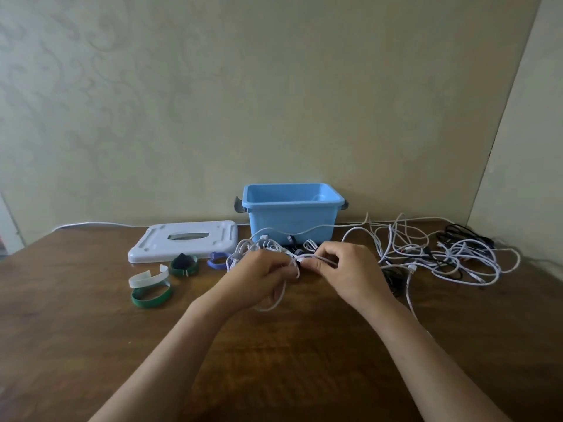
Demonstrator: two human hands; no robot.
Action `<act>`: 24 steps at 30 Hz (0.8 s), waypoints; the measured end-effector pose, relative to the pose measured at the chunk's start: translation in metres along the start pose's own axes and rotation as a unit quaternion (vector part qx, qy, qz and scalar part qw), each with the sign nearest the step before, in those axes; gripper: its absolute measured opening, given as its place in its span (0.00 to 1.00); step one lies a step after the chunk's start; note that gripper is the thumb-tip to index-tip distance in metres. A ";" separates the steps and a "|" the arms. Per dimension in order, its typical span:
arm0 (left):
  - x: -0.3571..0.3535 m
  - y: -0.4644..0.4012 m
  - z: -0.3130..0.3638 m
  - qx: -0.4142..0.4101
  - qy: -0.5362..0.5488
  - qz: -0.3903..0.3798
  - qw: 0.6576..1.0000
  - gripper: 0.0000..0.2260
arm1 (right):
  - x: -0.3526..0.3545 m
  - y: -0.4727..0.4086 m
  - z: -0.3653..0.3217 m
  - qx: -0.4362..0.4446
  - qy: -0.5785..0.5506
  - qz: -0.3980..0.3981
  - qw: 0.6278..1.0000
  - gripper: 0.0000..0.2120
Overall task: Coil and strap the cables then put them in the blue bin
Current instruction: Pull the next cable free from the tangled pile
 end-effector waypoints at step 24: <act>0.046 0.019 -0.061 0.173 0.211 0.124 0.954 0.07 | -0.017 0.001 0.045 -0.179 -0.082 -0.051 0.979 0.19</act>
Point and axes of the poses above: each hand's wrist, its own y-axis away from the middle knuckle, its own x-axis out of the back of the hand, z = x × y, the point moved 8 cm from there along -y, towards the middle knuckle, and after that the axes turned 5 degrees about z, right-handed, at the moved point
